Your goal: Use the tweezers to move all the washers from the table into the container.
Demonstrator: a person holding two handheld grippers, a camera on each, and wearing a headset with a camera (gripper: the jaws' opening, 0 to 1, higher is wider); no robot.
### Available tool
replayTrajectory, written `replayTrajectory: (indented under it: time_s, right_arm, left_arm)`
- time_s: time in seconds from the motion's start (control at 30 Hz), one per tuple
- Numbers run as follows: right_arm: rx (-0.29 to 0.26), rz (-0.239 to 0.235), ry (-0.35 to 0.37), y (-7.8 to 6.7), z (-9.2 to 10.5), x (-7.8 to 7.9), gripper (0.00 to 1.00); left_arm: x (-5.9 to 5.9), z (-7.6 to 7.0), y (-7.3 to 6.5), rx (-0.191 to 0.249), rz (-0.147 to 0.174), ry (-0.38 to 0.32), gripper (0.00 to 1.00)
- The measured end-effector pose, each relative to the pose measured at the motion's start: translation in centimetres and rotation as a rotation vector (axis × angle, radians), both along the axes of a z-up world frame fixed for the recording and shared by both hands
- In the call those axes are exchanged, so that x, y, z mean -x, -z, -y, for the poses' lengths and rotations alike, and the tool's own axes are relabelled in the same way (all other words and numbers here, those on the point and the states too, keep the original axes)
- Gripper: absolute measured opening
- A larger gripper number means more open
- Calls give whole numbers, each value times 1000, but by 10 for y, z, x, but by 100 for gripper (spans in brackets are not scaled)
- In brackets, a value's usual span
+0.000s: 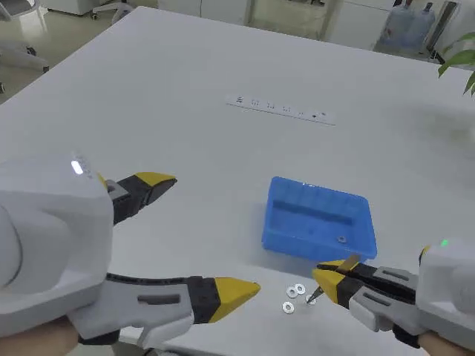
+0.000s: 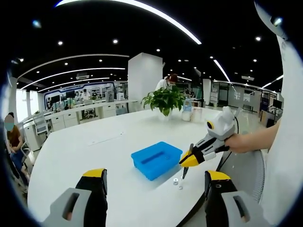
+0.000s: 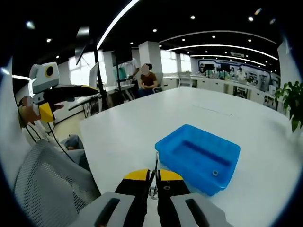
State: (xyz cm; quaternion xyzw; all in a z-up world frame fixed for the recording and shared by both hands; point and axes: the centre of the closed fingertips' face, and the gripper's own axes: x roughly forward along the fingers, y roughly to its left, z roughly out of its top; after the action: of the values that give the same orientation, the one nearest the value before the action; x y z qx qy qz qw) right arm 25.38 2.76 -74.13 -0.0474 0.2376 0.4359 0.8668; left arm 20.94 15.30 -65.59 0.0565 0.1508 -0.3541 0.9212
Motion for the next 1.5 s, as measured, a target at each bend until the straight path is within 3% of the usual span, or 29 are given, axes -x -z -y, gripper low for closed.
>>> replayTrajectory:
  time_s: [0.17, 0.37, 0.63, 0.93, 1.2, 1.5]
  right_arm:
    - [-73, 23, 88, -25, 8, -11, 2]
    - [-145, 32, 162, -45, 16, -27, 2]
    - [-135, 43, 198, -52, 22, -54, 2]
    - [-72, 46, 203, -43, 23, -84, 2]
    - [-16, 7, 210, -19, 30, -107, 2]
    - [27, -24, 196, 3, 28, -116, 2]
  left_arm:
    - [-5, -5, -1, -1, 5, 10, 86]
    - [-7, -7, -2, 16, 8, 23, 86]
    - [-12, -10, -6, 34, 18, 12, 86]
    - [-21, -8, -4, 34, 16, 1, 86]
    - [-25, -8, 0, 31, 5, -9, 86]
    - [-25, -9, 3, 25, -3, -15, 86]
